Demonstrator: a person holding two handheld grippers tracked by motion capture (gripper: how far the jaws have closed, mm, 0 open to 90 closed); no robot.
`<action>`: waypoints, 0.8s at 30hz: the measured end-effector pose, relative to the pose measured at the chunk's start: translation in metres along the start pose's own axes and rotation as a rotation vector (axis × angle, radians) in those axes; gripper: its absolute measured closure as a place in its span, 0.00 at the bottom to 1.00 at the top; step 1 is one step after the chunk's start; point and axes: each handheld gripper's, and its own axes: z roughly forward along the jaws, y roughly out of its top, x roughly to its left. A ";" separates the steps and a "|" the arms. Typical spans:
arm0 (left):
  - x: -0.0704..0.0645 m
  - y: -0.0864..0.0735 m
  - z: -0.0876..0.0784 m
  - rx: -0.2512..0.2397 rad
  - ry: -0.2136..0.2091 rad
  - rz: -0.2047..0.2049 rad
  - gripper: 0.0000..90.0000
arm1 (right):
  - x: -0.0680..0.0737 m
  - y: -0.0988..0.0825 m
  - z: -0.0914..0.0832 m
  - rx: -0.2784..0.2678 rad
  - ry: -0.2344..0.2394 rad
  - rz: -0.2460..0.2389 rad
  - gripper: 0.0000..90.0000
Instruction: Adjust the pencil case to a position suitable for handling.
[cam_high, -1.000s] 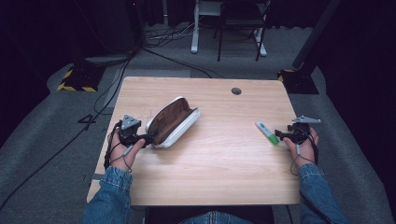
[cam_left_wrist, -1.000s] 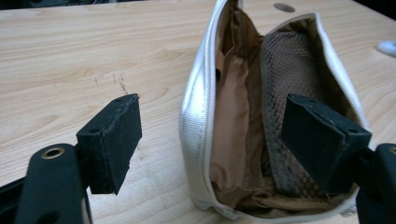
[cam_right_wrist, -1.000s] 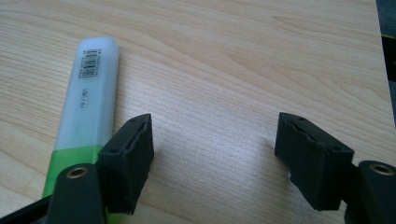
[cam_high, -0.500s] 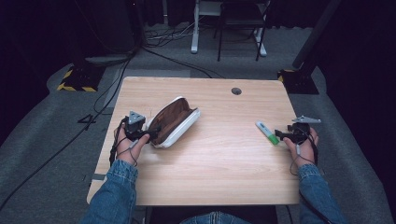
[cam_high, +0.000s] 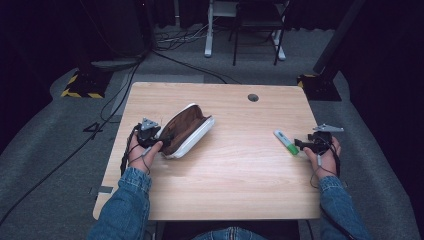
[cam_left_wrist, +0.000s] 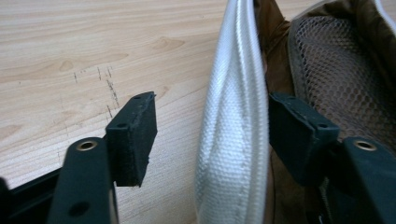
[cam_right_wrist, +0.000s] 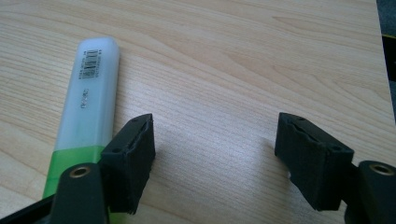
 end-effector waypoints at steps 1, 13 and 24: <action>0.001 0.000 0.001 0.004 0.001 0.002 0.41 | 0.000 0.000 0.000 0.000 0.000 0.000 0.32; 0.005 -0.004 0.012 0.038 -0.032 -0.046 0.66 | 0.000 0.000 0.000 0.000 0.000 0.000 0.32; 0.009 -0.004 0.011 0.052 -0.080 -0.072 0.89 | 0.000 0.000 0.000 0.000 0.000 0.000 0.32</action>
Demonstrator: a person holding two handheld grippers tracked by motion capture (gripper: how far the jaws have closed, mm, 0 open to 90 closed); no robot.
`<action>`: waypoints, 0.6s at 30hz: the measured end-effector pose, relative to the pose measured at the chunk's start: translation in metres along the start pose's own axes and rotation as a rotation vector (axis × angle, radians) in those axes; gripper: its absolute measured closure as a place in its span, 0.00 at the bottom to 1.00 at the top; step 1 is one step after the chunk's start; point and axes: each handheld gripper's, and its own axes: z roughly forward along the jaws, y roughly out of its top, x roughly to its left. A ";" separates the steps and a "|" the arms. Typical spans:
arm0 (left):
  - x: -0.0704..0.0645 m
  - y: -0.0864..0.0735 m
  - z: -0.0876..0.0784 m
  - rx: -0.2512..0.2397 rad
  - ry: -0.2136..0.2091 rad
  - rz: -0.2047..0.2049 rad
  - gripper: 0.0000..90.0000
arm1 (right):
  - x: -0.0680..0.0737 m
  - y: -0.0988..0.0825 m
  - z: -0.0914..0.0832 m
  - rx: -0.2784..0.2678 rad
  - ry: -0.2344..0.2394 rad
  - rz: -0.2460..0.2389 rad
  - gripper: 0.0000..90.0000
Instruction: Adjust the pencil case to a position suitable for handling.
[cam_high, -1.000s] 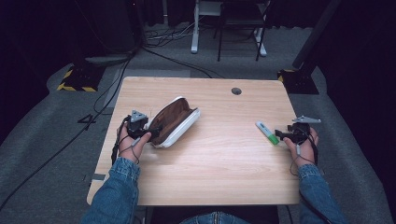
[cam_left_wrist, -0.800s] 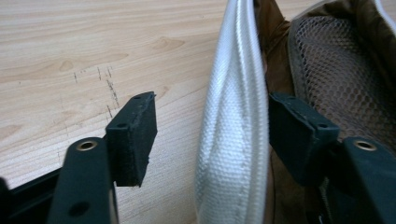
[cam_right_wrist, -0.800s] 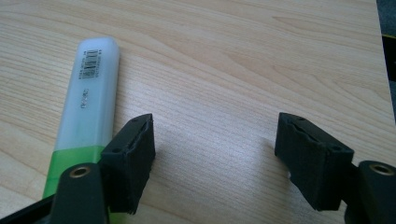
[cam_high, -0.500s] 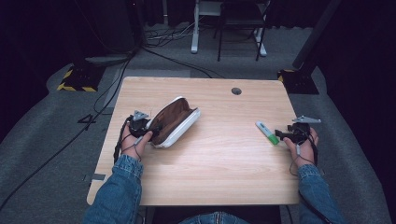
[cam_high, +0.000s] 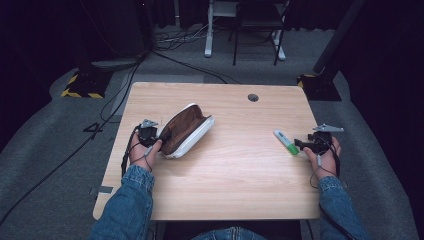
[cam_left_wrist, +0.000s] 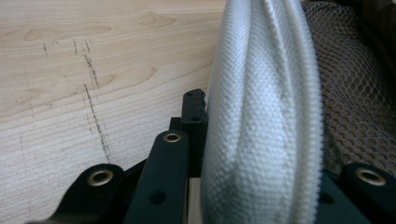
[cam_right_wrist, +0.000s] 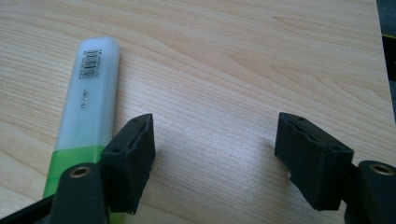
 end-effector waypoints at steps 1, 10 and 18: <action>0.000 0.000 0.000 0.000 -0.002 0.000 0.90 | 0.000 0.000 0.000 0.000 0.000 0.000 0.32; 0.001 0.001 -0.002 -0.007 -0.011 -0.009 0.92 | 0.000 0.000 0.000 0.000 0.000 0.000 0.32; 0.000 0.003 -0.006 -0.017 -0.042 -0.035 0.93 | 0.000 0.000 0.000 0.000 0.000 0.000 0.32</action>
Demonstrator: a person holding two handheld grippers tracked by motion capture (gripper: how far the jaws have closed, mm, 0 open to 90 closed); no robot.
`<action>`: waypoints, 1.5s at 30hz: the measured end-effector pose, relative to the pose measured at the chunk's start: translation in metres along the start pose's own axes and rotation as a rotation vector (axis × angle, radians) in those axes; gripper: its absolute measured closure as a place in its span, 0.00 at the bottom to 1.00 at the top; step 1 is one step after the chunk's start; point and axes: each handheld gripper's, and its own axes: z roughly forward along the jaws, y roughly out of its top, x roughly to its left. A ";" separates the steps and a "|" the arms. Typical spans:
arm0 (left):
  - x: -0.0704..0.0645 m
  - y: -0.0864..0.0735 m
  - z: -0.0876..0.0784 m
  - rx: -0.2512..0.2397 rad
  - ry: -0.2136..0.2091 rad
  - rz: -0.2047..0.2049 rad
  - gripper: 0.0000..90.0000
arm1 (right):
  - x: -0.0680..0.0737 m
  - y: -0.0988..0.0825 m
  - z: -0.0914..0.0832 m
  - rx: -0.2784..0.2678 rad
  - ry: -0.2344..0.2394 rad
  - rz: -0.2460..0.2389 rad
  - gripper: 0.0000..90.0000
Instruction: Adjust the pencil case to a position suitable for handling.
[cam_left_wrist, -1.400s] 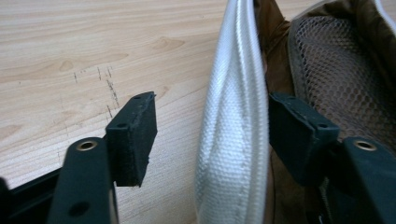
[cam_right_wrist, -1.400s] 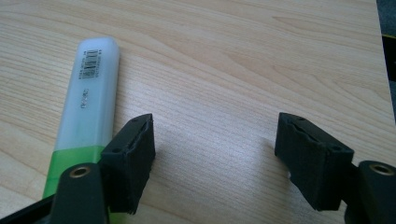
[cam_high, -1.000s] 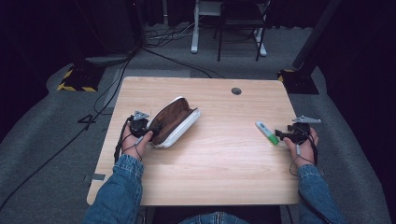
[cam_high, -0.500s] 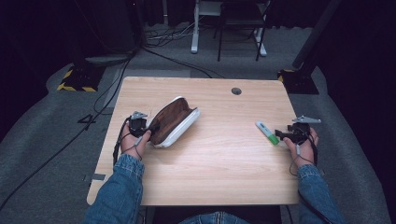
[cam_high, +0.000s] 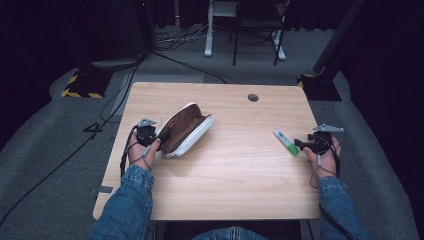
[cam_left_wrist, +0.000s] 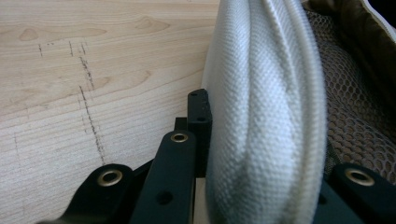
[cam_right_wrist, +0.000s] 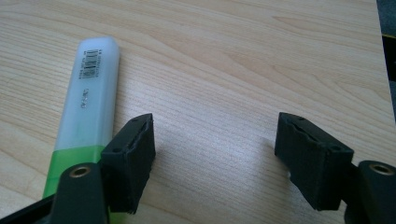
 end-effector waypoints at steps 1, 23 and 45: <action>0.000 0.000 -0.001 -0.006 -0.006 -0.002 0.93 | 0.000 0.000 0.000 0.000 0.000 0.000 0.32; -0.042 0.013 -0.019 0.002 -0.109 0.089 0.93 | 0.000 0.000 0.000 -0.001 0.003 -0.003 0.33; -0.089 0.012 -0.017 0.056 -0.281 0.152 0.93 | 0.001 0.000 -0.001 -0.002 0.008 -0.006 0.36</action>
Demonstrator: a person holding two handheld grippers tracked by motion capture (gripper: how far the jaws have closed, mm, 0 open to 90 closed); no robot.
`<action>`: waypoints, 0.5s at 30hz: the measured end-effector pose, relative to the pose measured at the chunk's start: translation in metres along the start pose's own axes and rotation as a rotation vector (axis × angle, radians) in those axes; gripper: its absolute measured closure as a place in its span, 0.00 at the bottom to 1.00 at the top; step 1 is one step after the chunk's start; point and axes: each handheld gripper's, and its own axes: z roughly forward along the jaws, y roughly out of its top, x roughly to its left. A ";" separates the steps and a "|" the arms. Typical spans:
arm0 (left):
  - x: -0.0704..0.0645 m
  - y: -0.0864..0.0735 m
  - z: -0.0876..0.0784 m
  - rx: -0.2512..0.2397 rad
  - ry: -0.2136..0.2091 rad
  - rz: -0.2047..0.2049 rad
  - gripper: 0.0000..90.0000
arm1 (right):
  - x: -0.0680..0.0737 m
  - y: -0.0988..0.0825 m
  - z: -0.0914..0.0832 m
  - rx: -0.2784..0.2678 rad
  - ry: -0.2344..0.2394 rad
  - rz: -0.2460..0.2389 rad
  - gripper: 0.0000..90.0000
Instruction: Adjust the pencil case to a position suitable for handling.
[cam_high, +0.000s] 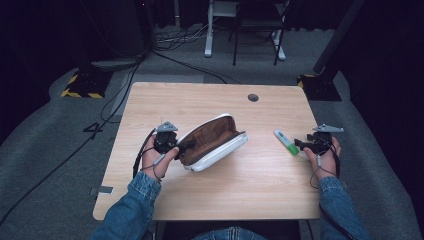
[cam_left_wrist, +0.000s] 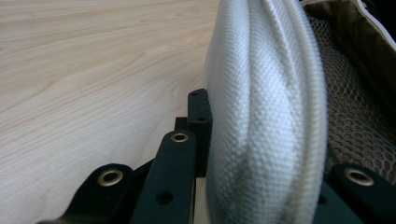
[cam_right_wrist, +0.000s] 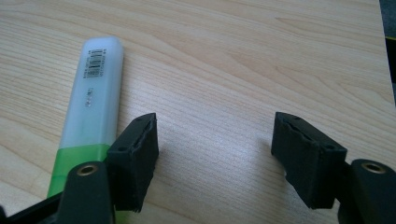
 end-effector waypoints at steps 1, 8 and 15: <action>-0.002 0.000 0.001 0.002 -0.006 0.010 0.93 | 0.000 0.000 0.000 -0.001 0.000 -0.002 0.36; -0.014 0.000 0.008 0.024 -0.042 0.033 0.93 | 0.000 0.000 0.000 -0.003 -0.001 -0.002 0.36; -0.026 -0.002 0.015 0.044 -0.086 0.047 0.93 | 0.000 0.000 0.000 -0.003 -0.001 -0.002 0.36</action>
